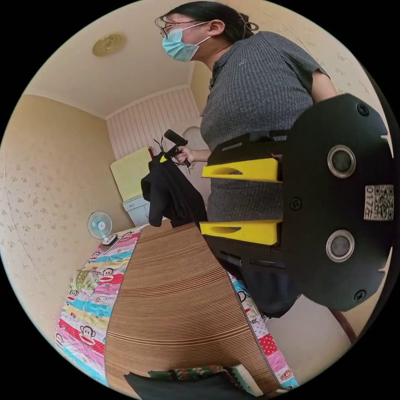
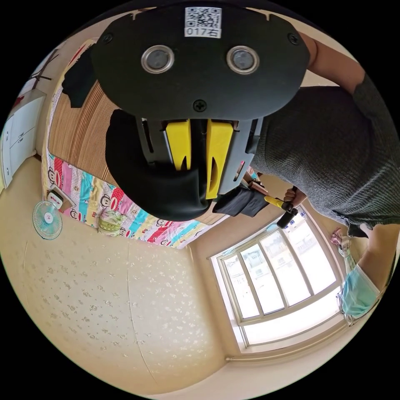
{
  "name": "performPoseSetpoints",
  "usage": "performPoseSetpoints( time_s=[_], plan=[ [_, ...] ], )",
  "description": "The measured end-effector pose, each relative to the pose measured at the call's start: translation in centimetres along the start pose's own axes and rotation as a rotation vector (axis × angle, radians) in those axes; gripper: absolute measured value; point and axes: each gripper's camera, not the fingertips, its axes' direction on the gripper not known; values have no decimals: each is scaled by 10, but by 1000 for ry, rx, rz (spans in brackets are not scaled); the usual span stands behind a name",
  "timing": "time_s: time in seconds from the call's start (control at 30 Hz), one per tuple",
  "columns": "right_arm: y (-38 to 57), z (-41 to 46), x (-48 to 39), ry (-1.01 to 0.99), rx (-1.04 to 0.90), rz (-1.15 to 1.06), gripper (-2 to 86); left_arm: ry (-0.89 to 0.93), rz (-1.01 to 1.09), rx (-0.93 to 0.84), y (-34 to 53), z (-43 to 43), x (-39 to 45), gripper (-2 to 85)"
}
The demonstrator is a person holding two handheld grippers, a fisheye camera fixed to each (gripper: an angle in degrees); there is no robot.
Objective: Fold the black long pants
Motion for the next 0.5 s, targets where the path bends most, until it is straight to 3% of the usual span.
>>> performPoseSetpoints(
  time_s=[0.5],
  plan=[
    [-17,15,35,6,-56,57,30,-5,8,-23,-31,-24,28,144]
  ],
)
